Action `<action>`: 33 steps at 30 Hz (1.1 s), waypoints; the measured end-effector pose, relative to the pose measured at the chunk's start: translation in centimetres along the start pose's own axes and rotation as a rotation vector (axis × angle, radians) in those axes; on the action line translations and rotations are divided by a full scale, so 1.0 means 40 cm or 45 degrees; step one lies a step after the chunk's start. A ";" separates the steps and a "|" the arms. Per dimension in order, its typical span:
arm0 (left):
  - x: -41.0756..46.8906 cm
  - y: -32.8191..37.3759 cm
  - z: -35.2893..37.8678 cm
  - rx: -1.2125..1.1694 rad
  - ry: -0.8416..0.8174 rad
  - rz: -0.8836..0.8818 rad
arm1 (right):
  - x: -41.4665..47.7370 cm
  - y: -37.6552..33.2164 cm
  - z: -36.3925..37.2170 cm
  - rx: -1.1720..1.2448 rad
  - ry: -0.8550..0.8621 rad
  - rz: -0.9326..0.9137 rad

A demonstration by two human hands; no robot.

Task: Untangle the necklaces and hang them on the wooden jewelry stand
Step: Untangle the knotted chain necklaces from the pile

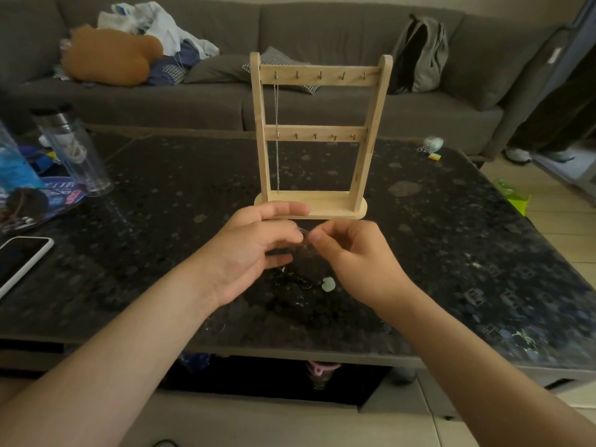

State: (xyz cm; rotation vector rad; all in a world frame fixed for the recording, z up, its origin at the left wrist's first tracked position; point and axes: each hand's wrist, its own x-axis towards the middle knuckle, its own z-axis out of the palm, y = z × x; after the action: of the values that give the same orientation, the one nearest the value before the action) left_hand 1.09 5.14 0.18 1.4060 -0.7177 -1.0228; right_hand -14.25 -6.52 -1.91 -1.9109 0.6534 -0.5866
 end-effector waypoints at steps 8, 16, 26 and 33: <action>0.008 -0.011 0.011 0.214 0.167 0.023 | -0.007 -0.013 0.021 0.229 -0.214 0.222; 0.003 -0.012 0.014 0.217 0.163 0.006 | -0.006 -0.005 0.026 0.390 -0.255 0.134; 0.008 0.002 0.002 0.000 0.269 -0.201 | -0.003 -0.003 0.013 0.520 -0.160 0.175; 0.001 0.010 0.000 -0.307 0.159 -0.252 | -0.011 -0.021 0.007 0.732 -0.145 0.221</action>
State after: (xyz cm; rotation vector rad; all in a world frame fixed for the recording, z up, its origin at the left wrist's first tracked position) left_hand 1.19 5.05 0.56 1.3342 -0.3552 -1.1239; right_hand -14.22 -5.75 -1.32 -1.3255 0.5025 -0.4852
